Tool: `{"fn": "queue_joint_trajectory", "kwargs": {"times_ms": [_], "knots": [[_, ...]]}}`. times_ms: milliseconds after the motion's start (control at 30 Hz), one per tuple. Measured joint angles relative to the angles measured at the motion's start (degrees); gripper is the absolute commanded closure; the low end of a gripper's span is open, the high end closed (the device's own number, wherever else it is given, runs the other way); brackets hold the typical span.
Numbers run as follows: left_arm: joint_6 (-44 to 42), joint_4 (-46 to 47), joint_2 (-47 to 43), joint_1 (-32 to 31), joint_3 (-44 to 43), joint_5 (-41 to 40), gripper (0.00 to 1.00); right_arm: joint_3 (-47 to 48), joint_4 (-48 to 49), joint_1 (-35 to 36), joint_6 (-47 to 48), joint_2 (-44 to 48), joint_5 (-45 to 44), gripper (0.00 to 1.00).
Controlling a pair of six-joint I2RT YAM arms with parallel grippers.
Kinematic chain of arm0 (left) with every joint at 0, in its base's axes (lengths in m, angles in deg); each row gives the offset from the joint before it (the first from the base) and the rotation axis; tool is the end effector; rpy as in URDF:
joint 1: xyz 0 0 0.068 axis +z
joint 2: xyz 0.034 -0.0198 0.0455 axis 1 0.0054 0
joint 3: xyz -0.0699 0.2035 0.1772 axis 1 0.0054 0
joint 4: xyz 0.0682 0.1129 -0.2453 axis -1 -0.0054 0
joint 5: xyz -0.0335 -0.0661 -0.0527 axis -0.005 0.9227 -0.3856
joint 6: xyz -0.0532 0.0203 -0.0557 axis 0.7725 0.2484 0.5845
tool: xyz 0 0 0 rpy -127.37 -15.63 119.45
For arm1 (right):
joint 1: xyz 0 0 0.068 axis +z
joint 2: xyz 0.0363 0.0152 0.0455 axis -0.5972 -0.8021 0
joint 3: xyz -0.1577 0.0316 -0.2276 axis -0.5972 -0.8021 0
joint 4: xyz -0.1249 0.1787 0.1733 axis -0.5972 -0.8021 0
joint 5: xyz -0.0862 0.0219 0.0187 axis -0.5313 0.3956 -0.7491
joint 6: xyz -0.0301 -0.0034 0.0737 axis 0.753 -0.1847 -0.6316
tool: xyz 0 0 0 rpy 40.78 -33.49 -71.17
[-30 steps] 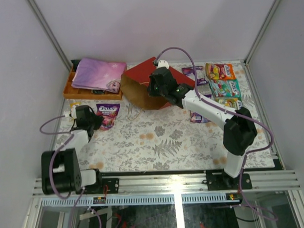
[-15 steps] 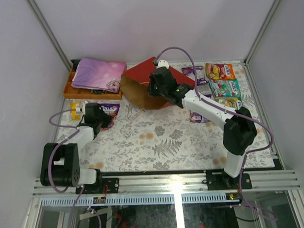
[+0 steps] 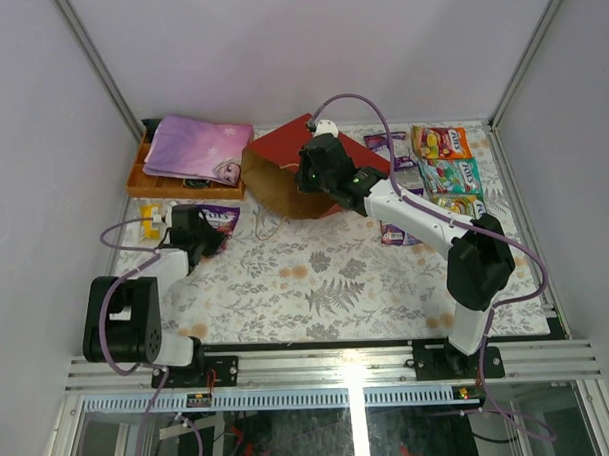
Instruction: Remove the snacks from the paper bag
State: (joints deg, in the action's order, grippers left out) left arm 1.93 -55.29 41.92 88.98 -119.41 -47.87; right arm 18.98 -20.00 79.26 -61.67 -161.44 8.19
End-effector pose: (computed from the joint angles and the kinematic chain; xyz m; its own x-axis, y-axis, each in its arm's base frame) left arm 0.3023 -0.0071 0.1176 -0.4943 -0.7556 -0.4298 -0.5099 0.6525 -0.5606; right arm 0.3643 0.3195 0.3066 -0.5491 0.2049 -0.8103 -0.3153 0.8470 0.4279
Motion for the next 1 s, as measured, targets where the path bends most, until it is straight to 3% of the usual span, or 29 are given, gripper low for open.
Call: {"fn": "queue_joint_trajectory", "kwargs": {"times_ms": [333, 600, 767, 800, 867, 933, 1000], "knots": [[-0.37, -3.19, -10.91, 0.07, -1.9, -0.04, 0.98, 0.0, 0.0, 0.0, 0.0, 0.0, 0.04, 1.0], [0.5, 2.4, 5.29, 1.57, -0.26, 3.17, 1.0, 0.0, 0.0, 0.0, 0.04, 0.0, 0.04, 1.0], [-0.39, 2.8, 4.66, 2.89, -0.44, 2.97, 1.0, 0.0, 0.0, 0.0, 0.28, 0.0, 0.0, 0.99], [-0.61, 2.27, 3.93, 3.02, -0.44, 2.71, 0.99, 0.0, 0.0, 0.0, 0.33, 0.0, 0.02, 0.88], [-0.96, 0.66, 1.49, 3.1, -0.44, 2.01, 0.98, 0.0, -0.02, 0.0, 0.61, 0.0, 0.22, 0.46], [-1.09, -0.72, -1.68, 3.08, -0.66, 1.88, 0.97, 0.0, -0.02, 0.0, 1.27, 0.0, 0.94, 0.24], [-1.11, -2.08, -4.72, 2.82, -1.18, 1.9, 0.93, 0.02, -0.02, 0.02, 1.68, 0.0, 1.77, 0.1]]}}
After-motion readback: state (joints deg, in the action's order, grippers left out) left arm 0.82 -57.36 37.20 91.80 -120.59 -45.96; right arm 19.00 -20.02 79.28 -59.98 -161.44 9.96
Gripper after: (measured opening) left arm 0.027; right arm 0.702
